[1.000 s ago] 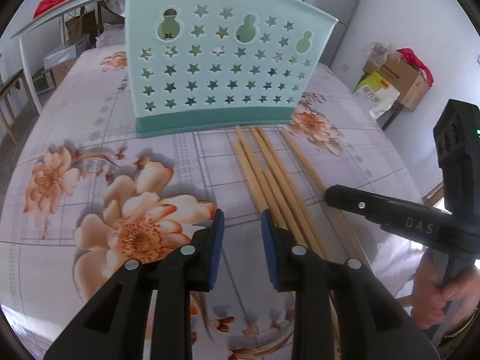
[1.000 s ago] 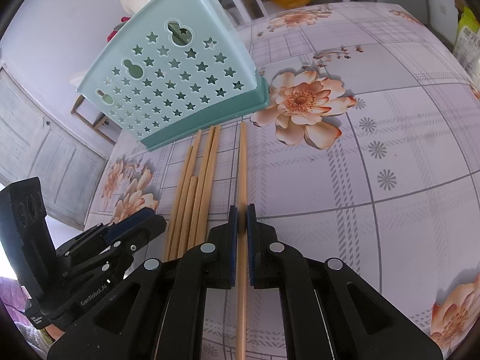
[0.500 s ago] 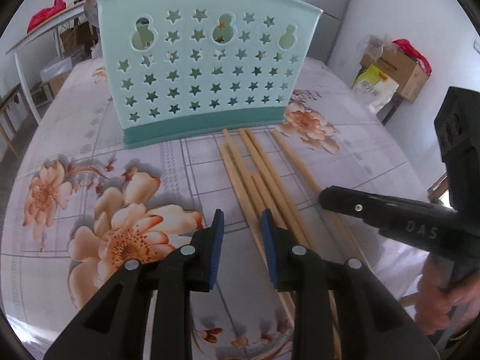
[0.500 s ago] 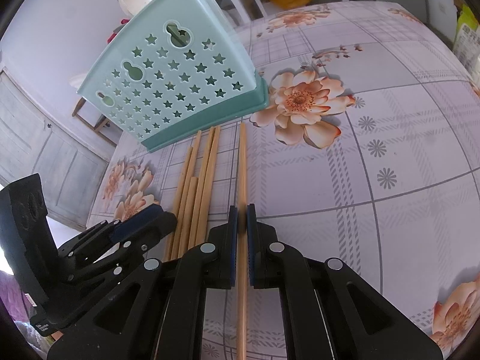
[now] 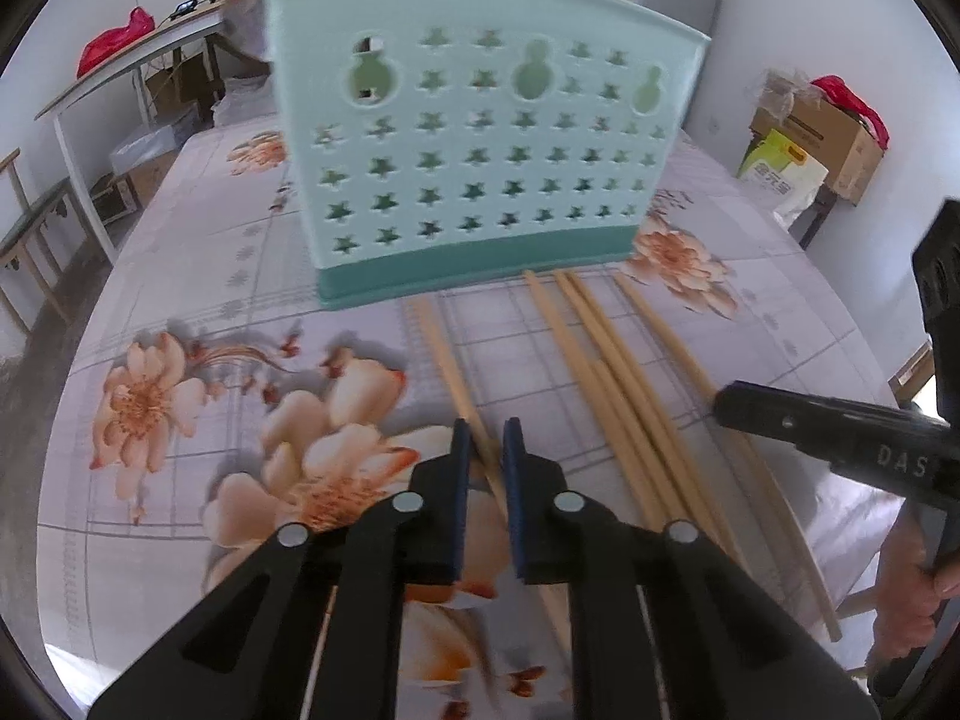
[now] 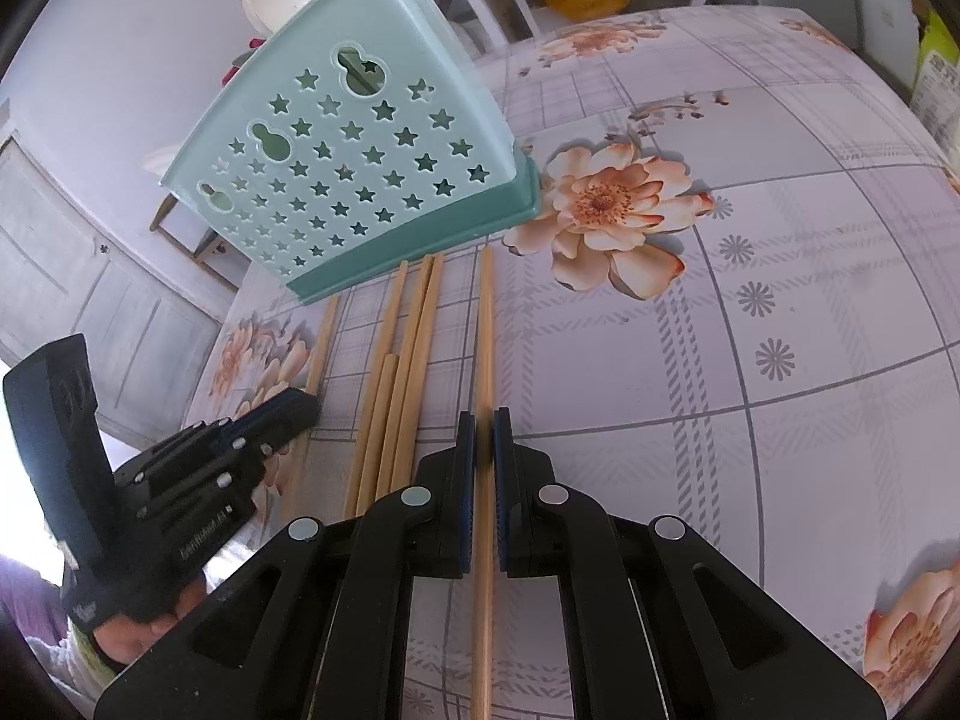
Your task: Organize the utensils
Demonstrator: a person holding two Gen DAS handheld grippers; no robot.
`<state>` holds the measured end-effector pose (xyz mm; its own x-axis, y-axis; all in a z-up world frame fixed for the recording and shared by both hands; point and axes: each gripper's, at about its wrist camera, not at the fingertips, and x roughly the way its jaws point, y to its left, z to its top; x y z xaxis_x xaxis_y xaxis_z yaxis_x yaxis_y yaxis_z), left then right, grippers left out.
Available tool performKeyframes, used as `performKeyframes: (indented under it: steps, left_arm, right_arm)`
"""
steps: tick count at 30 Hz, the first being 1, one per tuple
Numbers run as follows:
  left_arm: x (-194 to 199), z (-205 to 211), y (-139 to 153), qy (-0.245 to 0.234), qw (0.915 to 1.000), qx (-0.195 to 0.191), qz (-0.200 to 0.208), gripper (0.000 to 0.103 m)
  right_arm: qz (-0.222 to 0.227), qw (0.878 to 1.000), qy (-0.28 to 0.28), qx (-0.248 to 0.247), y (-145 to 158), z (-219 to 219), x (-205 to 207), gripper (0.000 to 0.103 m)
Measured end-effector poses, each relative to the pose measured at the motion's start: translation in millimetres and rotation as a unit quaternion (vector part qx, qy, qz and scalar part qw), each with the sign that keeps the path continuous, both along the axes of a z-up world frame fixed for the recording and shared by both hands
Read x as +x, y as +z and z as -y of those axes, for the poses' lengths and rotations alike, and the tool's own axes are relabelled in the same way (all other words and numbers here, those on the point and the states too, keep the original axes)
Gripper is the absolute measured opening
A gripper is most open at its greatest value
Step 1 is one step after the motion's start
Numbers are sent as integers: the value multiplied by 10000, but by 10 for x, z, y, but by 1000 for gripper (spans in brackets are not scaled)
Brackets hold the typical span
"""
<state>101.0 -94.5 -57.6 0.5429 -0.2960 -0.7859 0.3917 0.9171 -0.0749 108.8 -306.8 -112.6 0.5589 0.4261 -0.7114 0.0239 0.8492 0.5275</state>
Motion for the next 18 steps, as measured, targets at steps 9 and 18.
performKeyframes:
  steps: [9,18]
  left_arm:
    - [-54,-414,27,43,9992,-118,-384,6]
    - [-123,-520,31,-57,9978,-230,-625,6]
  right_arm:
    - [-122,9996,238,-84,17,-14,-116,4]
    - [-64,9967,478,-659,84,-150,-113,11]
